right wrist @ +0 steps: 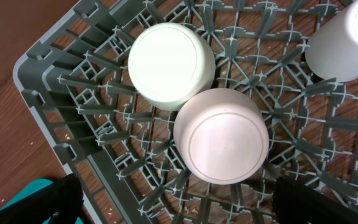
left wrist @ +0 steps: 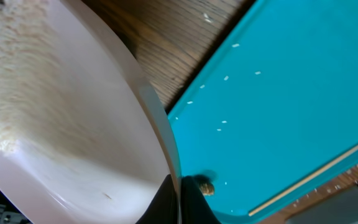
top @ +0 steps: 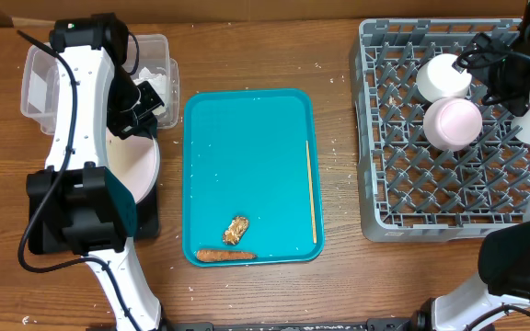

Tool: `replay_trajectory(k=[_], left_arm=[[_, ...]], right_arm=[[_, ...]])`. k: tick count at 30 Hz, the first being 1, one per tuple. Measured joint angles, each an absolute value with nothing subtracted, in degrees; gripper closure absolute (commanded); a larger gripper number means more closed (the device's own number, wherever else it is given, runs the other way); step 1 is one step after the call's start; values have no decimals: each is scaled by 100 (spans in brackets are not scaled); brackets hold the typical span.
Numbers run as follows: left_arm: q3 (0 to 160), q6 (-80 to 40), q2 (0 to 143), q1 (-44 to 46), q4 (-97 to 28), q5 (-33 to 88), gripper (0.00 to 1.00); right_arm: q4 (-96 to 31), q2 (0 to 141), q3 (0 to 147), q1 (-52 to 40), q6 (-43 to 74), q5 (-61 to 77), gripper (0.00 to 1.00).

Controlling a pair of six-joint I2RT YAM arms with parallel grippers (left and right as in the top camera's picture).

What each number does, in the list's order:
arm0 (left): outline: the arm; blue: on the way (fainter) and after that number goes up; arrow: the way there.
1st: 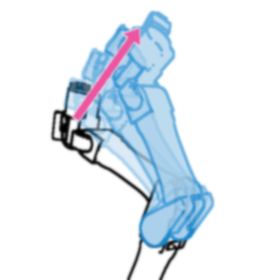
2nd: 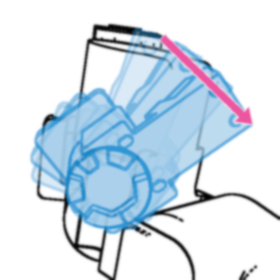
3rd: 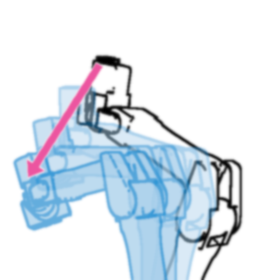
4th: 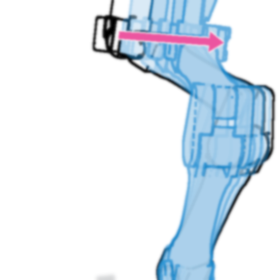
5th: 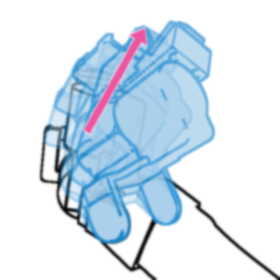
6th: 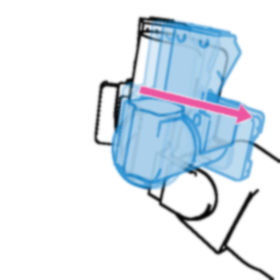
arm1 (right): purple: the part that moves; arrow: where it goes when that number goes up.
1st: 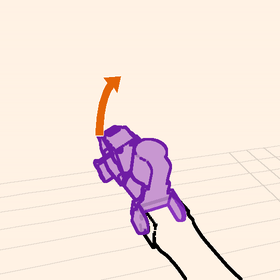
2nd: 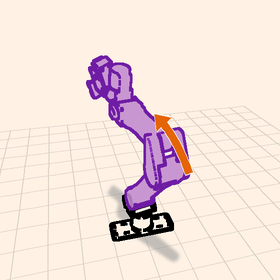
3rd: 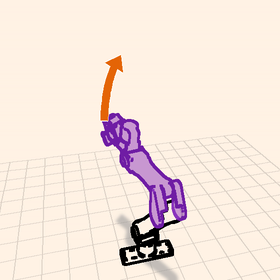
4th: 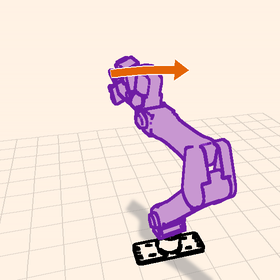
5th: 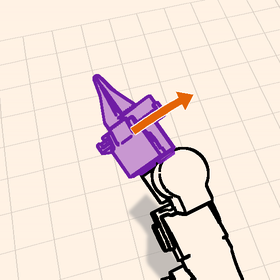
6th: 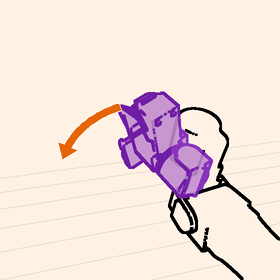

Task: Sort waste into correct bins and load items into the dishwasher
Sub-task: 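Tilt the plate with the left gripper to pour rice onto the black tray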

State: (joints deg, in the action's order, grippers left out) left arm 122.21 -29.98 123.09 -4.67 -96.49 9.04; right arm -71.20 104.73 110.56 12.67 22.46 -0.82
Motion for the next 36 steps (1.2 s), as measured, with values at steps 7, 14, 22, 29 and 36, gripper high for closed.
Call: replay_trajectory(k=[7,14,22,29,36], left_arm=[[12221,-2799,12309,-499,-9642,1273,95],[12046,-2681,12309,-499,-9620,1514,96],[11675,-2676,12309,-565,-9577,1623,96],[11603,-2609,12309,-928,-9647,1741,96],[11594,-2220,12309,-1282,-9649,2220,96]], right_arm=[[-7120,10473,11056,1267,2250,-84,0],[-7122,10473,11056,1267,2246,-82,0],[-7120,10473,11056,1267,2246,-82,0],[-7122,10473,11056,1267,2248,-84,0],[-7120,10473,11056,1267,2248,-82,0]])
